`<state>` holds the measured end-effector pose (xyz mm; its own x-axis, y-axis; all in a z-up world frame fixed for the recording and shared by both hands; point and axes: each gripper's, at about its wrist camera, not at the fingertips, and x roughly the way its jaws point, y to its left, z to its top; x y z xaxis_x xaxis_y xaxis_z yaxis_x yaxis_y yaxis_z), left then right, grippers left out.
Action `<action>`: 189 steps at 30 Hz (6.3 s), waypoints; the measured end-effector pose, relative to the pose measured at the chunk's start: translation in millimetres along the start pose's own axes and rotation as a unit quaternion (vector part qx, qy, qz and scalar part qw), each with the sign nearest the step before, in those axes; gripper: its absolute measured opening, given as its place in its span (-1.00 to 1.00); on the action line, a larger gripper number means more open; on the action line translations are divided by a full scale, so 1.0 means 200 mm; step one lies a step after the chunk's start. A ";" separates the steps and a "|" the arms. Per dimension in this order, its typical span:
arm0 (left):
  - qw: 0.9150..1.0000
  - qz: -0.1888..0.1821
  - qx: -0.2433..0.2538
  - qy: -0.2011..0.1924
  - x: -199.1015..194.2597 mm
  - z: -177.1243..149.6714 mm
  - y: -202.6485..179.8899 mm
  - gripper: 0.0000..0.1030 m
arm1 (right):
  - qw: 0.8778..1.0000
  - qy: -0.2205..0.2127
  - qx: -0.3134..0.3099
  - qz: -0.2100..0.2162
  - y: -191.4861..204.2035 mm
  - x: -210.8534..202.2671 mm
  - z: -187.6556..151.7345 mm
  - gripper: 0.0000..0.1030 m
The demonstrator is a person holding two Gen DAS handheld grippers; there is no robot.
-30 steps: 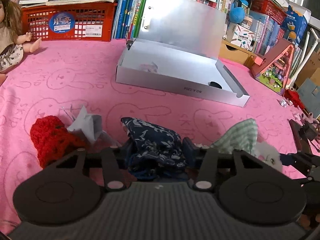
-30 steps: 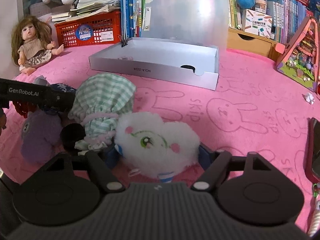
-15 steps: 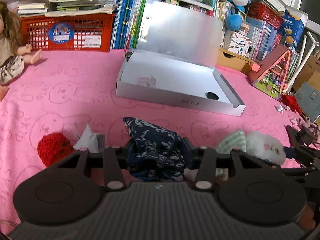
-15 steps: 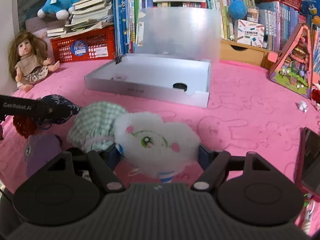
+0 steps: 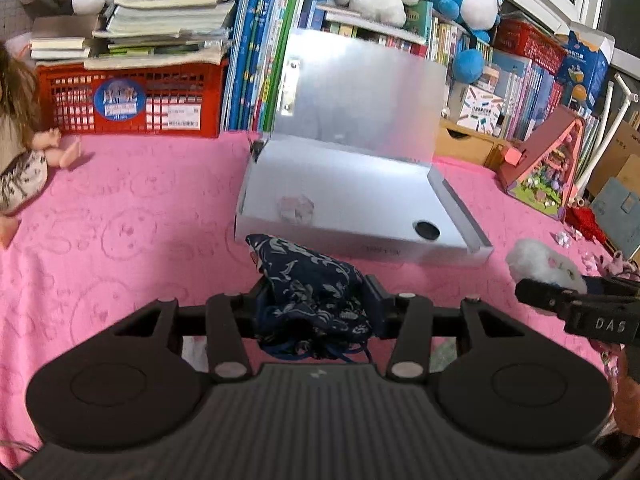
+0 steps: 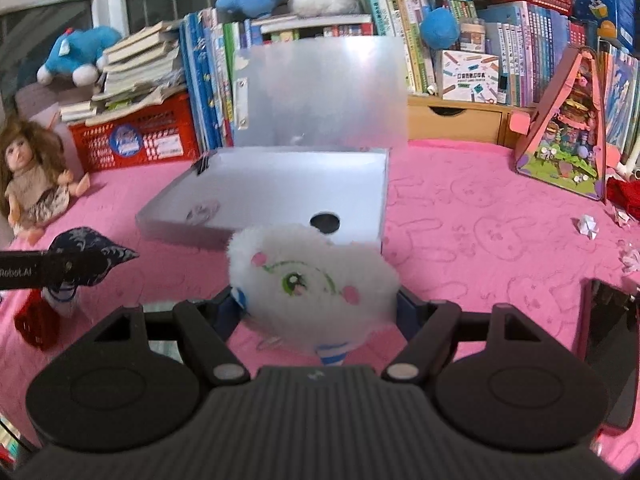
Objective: Organize objects
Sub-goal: 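Carry the pouch and plush into the white box and open both tools, then lift both open tools away from the white box, then grasp the purple plush with the left tool while the right tool grasps the green gingham plush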
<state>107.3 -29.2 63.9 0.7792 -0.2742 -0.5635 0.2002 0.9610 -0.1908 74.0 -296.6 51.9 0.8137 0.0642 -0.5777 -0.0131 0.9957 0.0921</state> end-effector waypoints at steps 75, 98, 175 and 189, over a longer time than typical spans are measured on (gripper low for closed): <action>0.998 0.059 0.015 0.020 0.99 0.40 -0.01 0.05 | 0.996 0.086 -0.009 -0.023 -0.01 0.95 0.34 0.50; 0.997 0.063 0.033 0.034 1.03 0.37 -0.03 0.05 | 0.995 0.087 -0.025 -0.027 0.01 0.96 0.31 0.51; 0.996 -0.015 0.087 0.008 -0.21 -0.58 -0.07 0.34 | 0.990 0.026 -0.082 0.111 0.25 0.04 -0.35 0.54; 0.997 -0.039 0.071 0.010 -0.22 -0.52 -0.06 -0.07 | 0.991 0.042 -0.061 0.108 0.24 0.05 -0.32 -0.17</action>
<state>8.9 -31.6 6.5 0.7471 -0.3470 -0.5669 0.3421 0.9320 -0.1197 44.1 -243.7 -2.2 0.7323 0.2778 -0.6217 -0.2568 0.9583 0.1256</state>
